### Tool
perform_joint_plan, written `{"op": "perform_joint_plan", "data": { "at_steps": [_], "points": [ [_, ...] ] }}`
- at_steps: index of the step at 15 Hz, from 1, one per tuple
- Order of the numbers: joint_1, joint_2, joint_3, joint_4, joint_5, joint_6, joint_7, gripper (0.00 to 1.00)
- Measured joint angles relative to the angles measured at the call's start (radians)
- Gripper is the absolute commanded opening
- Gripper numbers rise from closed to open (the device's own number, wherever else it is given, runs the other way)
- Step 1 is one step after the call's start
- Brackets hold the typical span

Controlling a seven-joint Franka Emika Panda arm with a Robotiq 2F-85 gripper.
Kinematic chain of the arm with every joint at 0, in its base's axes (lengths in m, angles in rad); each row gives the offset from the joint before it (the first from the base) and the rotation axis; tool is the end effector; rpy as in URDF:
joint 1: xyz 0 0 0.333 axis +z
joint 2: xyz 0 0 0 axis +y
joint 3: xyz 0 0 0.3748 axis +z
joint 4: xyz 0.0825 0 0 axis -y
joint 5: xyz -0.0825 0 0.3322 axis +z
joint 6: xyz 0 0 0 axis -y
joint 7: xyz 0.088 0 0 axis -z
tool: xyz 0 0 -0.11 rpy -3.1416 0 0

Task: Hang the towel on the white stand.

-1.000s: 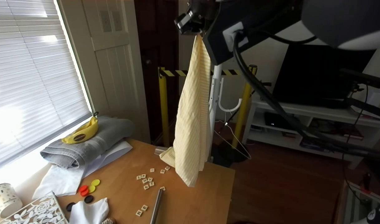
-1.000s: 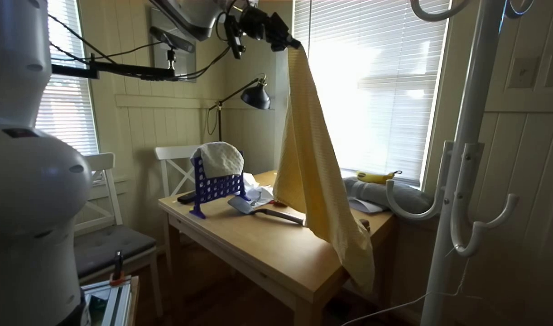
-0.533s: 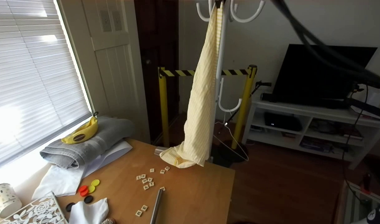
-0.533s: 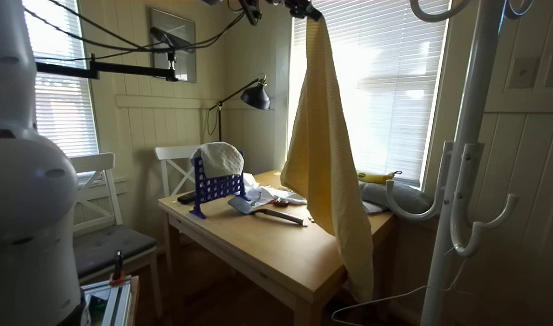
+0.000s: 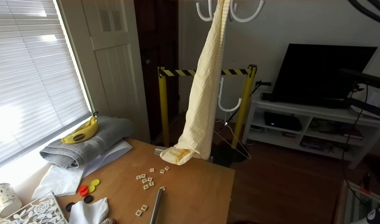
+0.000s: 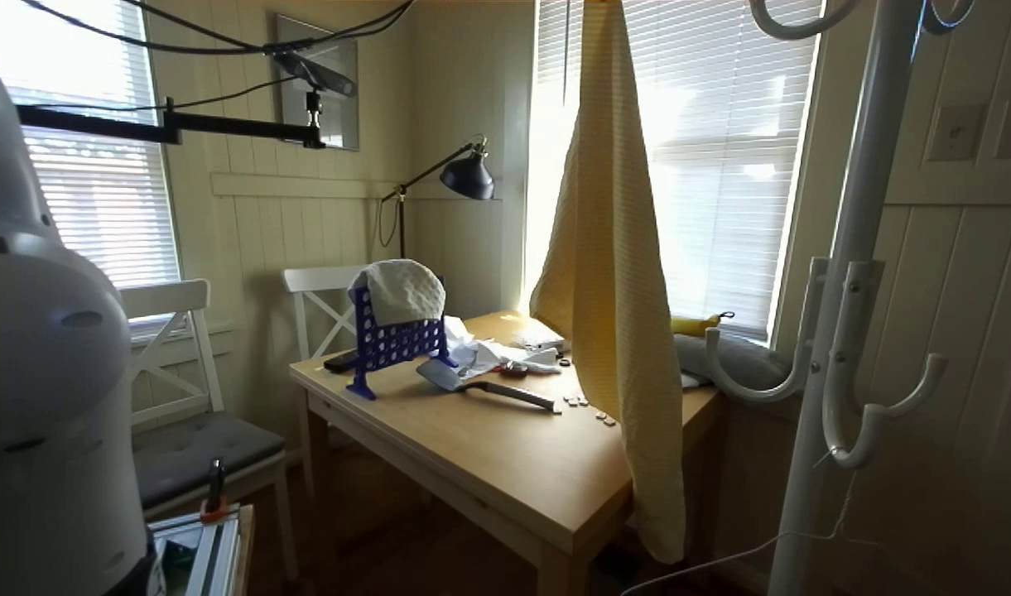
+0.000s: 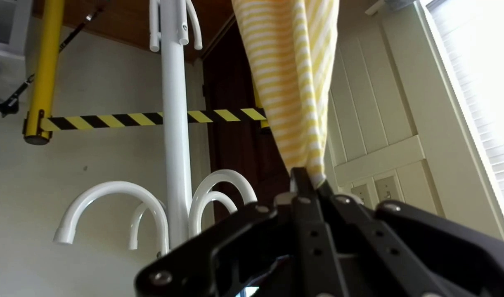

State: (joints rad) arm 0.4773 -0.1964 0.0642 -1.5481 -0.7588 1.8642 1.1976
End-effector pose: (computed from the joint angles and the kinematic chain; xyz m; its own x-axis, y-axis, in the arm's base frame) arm 0.4025 0.1847 0.8386 0.4640 -0.4137 0.7833 -0.5243 -0.8410 -0.1336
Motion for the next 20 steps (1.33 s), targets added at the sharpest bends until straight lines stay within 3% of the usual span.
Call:
{"op": "perform_joint_plan", "data": {
  "at_steps": [2,5,12,20],
  "points": [
    [-0.02,0.001,0.021,-0.004,0.0,0.001,0.004,0.01],
    [-0.118,0.001,0.075,0.001,0.016,0.02,-0.026,0.01],
    [-0.324,0.006,0.073,0.069,-0.017,0.02,-0.337,0.03],
    [-0.358,0.06,0.095,0.125,-0.075,0.005,-0.342,0.01]
  ]
}}
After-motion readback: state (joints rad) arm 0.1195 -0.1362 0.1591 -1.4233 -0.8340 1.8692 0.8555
